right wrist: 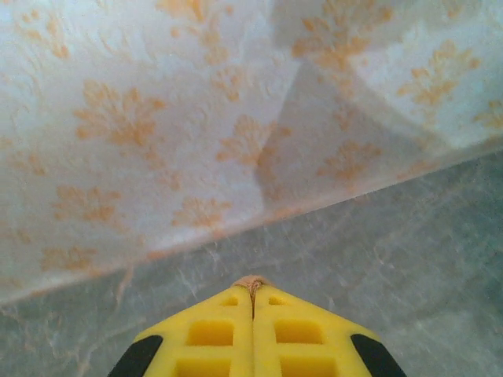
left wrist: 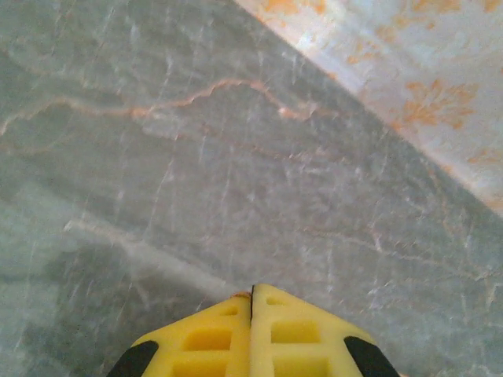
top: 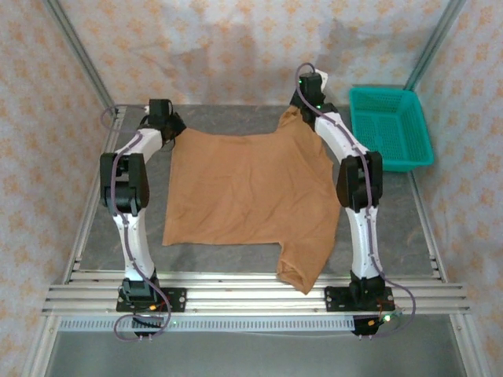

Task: Fold the inside-out t-shirt

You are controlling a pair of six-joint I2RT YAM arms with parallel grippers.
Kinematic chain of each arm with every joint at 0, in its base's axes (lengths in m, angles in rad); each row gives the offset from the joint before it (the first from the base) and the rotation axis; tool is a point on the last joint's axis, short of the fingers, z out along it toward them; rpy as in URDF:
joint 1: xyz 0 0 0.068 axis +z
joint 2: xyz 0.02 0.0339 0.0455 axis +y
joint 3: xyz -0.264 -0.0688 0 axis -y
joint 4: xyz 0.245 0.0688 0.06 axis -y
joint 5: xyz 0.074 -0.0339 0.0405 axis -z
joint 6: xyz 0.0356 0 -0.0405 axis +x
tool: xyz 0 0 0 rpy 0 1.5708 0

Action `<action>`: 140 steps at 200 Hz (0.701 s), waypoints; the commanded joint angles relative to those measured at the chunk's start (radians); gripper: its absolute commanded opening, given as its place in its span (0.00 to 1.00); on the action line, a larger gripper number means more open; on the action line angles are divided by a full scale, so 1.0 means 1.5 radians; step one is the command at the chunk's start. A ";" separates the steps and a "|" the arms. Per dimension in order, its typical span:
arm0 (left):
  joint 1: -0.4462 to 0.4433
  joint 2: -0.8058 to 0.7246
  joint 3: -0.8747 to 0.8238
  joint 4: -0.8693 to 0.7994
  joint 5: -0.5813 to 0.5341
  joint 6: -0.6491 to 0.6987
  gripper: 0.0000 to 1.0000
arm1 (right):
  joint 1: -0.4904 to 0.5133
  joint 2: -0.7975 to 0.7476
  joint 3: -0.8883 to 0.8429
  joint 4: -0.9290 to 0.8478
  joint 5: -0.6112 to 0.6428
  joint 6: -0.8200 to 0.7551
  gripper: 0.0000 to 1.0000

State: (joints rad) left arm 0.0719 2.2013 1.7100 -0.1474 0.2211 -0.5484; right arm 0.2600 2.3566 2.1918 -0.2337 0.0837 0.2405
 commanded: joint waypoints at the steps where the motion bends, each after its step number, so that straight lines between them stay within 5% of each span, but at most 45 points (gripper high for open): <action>1: 0.013 0.043 0.069 -0.065 0.005 0.006 0.19 | -0.015 0.083 0.136 -0.045 -0.005 0.021 0.10; 18: 0.014 0.067 0.121 -0.105 0.009 0.026 0.54 | -0.025 0.191 0.357 -0.157 -0.070 0.045 0.64; 35: 0.015 0.043 0.133 -0.136 -0.009 0.038 0.65 | -0.037 0.199 0.421 -0.174 -0.150 0.086 0.80; 62: 0.007 -0.064 0.071 -0.138 -0.030 0.040 0.66 | -0.041 0.100 0.306 -0.181 -0.179 0.097 0.77; 106: -0.067 -0.190 -0.109 -0.073 0.021 0.023 0.66 | -0.040 0.051 0.146 -0.170 -0.258 0.132 0.37; 120: -0.083 -0.190 -0.136 -0.064 0.045 0.013 0.66 | -0.040 0.076 0.149 -0.184 -0.273 0.150 0.37; 140: -0.097 -0.190 -0.162 -0.066 0.047 0.013 0.65 | -0.040 0.123 0.173 -0.194 -0.283 0.182 0.51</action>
State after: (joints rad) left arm -0.0608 1.8812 1.5372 -0.2470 0.2592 -0.5220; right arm 0.1955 2.4786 2.4310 -0.4854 -0.2836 0.4500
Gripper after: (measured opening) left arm 0.652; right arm 0.451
